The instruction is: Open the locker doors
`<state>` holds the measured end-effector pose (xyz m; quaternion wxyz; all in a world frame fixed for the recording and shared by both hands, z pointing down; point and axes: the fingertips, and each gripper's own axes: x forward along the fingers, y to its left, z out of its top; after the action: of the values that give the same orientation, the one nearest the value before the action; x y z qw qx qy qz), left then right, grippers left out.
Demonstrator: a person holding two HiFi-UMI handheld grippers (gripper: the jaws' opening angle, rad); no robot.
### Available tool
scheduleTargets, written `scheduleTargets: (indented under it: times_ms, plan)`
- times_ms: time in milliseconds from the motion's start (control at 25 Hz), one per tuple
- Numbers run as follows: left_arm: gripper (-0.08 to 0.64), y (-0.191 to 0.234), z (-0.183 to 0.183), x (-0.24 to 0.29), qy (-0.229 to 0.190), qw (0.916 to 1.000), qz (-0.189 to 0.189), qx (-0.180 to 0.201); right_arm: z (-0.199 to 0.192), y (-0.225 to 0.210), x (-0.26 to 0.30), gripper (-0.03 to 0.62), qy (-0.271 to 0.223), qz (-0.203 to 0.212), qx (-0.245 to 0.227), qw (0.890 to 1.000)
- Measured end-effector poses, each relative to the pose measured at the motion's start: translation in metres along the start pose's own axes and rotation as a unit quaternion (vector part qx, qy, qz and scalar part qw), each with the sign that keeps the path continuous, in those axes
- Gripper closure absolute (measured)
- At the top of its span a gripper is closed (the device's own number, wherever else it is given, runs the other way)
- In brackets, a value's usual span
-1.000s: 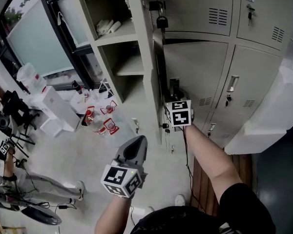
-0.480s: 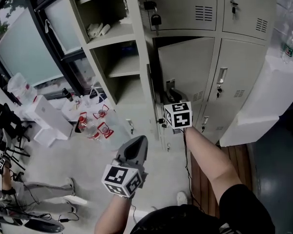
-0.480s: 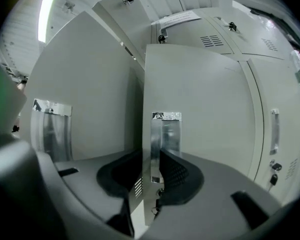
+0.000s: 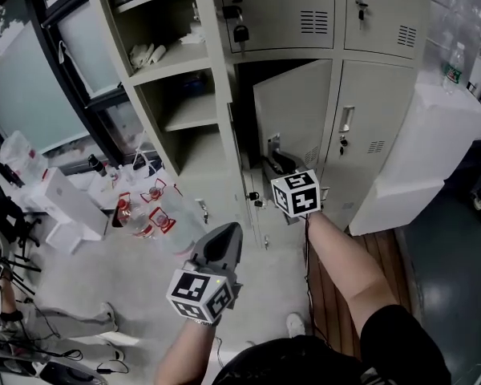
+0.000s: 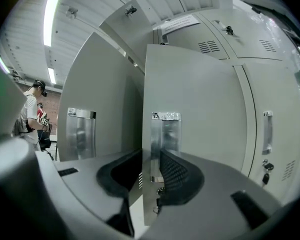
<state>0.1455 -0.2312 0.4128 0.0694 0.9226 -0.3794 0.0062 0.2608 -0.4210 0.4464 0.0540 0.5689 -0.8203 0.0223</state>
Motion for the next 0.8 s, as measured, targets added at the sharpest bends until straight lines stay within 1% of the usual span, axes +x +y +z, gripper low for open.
scheduleTargets:
  times_ms: [440,640,800]
  plan:
    - [0.561,-0.033,-0.002,0.015,0.005,0.9987,-0.051,0.001,-0.006,-0.007,-0.047,0.477,-0.012,0.028,-0.009,0.999]
    - [0.561,-0.046,-0.005,0.024,0.012,0.997,-0.077,0.001,-0.007,-0.014,-0.071,0.476,-0.024,0.049,-0.01,0.998]
    - [0.561,-0.057,-0.011,0.034,0.018,0.995,-0.098,-0.001,-0.01,-0.022,-0.09,0.474,-0.032,0.055,-0.011,0.998]
